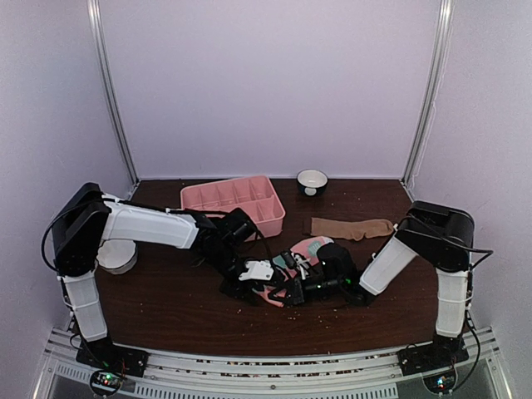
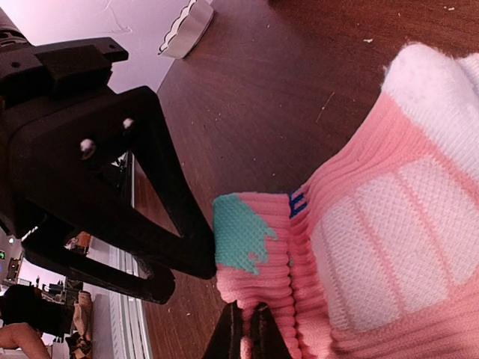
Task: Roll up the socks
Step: Roll the sock at the center of the board.
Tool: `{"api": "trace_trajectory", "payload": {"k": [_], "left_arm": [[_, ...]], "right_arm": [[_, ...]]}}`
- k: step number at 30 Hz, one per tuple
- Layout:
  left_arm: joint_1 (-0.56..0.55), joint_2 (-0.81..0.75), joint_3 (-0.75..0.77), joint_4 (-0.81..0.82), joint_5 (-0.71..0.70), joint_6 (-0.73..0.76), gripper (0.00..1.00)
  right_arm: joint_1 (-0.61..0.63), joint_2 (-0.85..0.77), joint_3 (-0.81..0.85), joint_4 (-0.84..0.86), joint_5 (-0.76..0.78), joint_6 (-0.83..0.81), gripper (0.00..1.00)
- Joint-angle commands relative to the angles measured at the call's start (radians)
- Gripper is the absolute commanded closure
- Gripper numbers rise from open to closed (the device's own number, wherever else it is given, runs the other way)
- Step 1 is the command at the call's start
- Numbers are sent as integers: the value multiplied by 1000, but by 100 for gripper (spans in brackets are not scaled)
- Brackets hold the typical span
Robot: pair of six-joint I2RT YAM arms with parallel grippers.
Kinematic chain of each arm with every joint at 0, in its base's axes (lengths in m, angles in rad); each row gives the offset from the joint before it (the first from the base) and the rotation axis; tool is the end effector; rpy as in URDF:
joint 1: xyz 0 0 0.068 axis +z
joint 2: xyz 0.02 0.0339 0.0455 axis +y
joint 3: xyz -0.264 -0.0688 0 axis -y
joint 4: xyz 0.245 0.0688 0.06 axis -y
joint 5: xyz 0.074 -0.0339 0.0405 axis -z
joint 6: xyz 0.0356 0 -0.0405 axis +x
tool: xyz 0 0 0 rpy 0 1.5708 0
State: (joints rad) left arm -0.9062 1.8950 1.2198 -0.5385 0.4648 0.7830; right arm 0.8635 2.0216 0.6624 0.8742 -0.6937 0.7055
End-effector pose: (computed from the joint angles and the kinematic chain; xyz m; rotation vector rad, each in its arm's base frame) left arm 0.2155 -0.3010 0.1583 2.1250 1.7308 -0.6773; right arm 0.2003 0.2693 0.0769 -0.6901 2.2814 1.5884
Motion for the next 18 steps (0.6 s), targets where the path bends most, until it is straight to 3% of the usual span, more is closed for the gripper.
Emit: {"api": "trace_trajectory", "payload": {"k": [1,5,18], "left_arm": [[9,-45,15,71,55,-20,58],[65,-38,38,80,127,-54,59],[52,86,83,27,82,8,61]], "right_arm": [[-26,90,-63,-313,51,-17,100],[-26,93,-69,-304,53,-14,100],[-25,92,-57,-299,36,-5,100]]}}
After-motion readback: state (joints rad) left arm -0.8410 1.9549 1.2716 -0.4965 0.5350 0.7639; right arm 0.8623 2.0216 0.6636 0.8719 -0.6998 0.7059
